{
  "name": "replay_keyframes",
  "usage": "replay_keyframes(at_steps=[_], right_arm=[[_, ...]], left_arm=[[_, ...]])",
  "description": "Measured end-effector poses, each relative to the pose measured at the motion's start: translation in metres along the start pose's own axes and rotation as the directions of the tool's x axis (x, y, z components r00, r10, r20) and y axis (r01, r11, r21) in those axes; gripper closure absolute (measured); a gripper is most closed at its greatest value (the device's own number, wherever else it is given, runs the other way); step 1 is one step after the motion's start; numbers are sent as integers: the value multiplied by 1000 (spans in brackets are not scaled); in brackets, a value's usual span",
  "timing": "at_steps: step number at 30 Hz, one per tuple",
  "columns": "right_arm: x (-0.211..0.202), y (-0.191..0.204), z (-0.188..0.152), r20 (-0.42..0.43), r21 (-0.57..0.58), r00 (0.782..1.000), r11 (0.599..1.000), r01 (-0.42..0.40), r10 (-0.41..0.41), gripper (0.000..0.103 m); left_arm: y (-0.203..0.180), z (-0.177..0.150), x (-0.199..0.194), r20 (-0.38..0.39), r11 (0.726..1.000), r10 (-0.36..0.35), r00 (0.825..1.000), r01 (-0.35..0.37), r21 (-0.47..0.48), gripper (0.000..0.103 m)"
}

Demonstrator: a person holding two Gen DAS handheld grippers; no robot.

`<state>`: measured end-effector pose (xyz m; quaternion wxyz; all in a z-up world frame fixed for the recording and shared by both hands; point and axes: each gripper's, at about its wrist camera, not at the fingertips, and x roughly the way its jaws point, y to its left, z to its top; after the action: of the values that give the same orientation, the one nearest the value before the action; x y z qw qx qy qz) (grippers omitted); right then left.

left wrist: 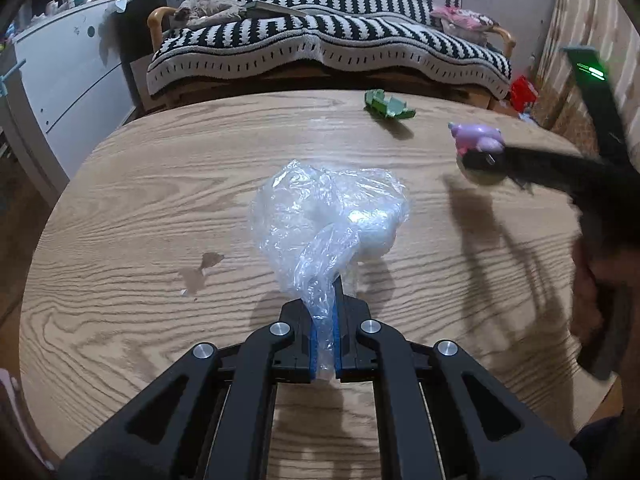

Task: Collect trash
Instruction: 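Grasp the plastic wrap with the left tool while the right tool grasps the pink-purple toy, then carry the plastic wrap and pink-purple toy over the black bin with both tools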

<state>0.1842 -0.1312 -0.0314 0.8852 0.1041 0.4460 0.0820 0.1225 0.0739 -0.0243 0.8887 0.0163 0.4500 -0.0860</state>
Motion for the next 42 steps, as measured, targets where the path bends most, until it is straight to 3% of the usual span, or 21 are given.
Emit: replay_keyframes(at_steps=[4,7,15,21,26,28,32,33,35,37,42], right_arm=[[-42,-2,-23,4,-66,1000,998,3,-3,61],[-77,-30,-40,10,-55,1000,998,24,-24,61],[-183,-162,-84,80,104,975,975,199,-207,60],[-260,-277,-134,94,267,938,916,300,-335,60],[-317,-365,-191,77,413,904,839,354,-420,60],[-334,-390,-211,65,460,893,807,369,-445,60],[-370,-438,-264,32,559,859,722,408,-511,60],[-374,-447,-275,21,581,859,705,406,-512,60],[-384,-471,-304,-12,627,856,663,410,-518,60],[-388,-487,-323,-40,649,858,639,413,-513,59],[-377,-524,-367,-154,666,880,610,429,-450,59]], left_arm=[[-20,6,-7,27,999,-39,999,39,8,99],[-49,8,-9,34,996,-73,997,71,50,99],[-164,9,-22,40,960,-207,978,195,200,99],[-260,1,-26,16,911,-296,955,277,306,99],[-350,-17,-41,-19,842,-371,928,345,416,99],[-387,-32,-50,-30,796,-407,913,370,478,99],[-450,-61,-55,-120,699,-493,862,474,535,99],[-471,-68,-60,-135,664,-520,843,499,557,99],[-498,-84,-67,-138,618,-549,824,512,597,99],[-521,-102,-62,-176,585,-564,807,540,604,99],[-566,-136,-49,-245,526,-548,800,557,643,99]])
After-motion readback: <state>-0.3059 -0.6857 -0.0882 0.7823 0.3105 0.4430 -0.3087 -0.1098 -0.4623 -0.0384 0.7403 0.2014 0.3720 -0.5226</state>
